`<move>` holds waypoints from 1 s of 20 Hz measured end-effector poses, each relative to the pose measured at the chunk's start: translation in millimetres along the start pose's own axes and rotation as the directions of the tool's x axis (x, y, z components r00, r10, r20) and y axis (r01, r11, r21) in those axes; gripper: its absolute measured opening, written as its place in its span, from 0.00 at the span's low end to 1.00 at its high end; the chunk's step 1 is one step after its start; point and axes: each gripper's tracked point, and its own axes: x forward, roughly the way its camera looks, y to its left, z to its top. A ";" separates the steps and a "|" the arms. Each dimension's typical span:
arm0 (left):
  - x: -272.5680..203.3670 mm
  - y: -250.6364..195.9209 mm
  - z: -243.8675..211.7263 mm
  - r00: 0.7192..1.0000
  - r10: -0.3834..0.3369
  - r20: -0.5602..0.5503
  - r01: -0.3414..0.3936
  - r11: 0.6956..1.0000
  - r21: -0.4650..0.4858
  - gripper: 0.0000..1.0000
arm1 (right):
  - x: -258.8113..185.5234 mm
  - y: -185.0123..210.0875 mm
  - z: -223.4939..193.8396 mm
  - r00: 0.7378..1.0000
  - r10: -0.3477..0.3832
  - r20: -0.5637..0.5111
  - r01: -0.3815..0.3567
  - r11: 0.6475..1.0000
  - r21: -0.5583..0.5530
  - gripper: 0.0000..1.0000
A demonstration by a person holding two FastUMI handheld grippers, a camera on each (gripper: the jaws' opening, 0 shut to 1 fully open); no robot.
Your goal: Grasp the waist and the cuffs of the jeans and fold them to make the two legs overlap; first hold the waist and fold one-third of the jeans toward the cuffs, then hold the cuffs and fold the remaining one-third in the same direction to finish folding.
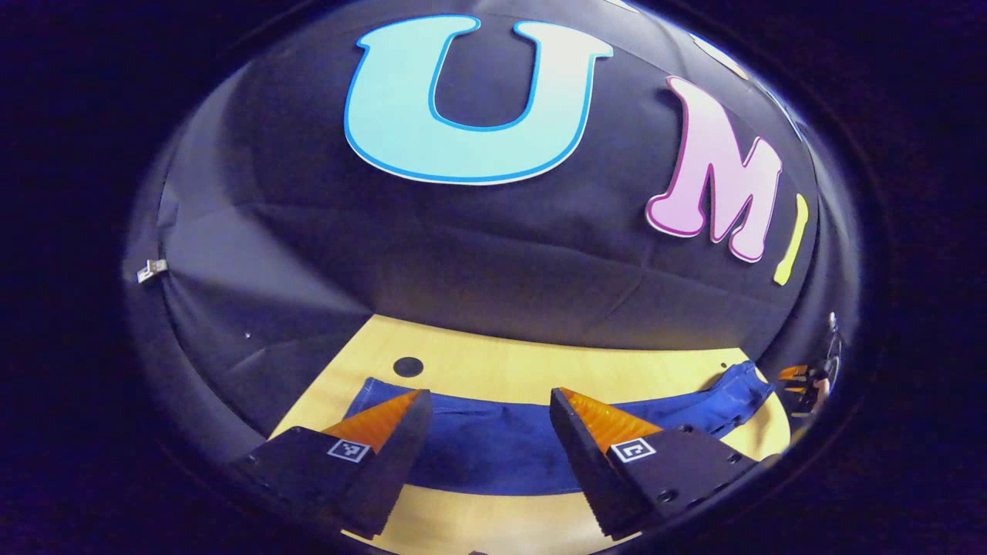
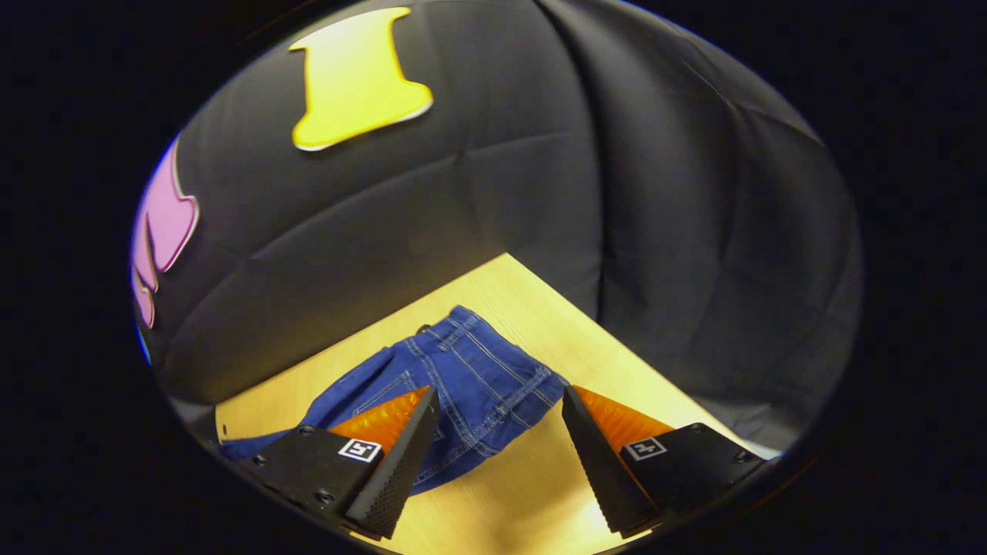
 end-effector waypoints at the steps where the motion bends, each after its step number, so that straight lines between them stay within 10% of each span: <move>1: -6.6 -7.3 0.3 1.000 -0.004 0.016 0.005 0.999 -0.033 0.97 | 7.1 -9.7 -7.1 0.999 -0.037 -0.014 0.037 0.999 -0.009 0.98; 15: -8.7 -62.0 -58.0 0.985 -0.158 -0.068 0.142 0.971 -0.191 0.97 | 31.3 -19.2 0.7 0.988 -0.105 0.111 0.108 0.994 -0.023 0.97; 20: -5.7 -89.5 -86.2 0.974 -0.186 -0.129 0.166 0.975 -0.149 0.97 | 34.5 -1.5 -6.8 0.999 -0.044 0.031 0.039 0.989 0.142 0.34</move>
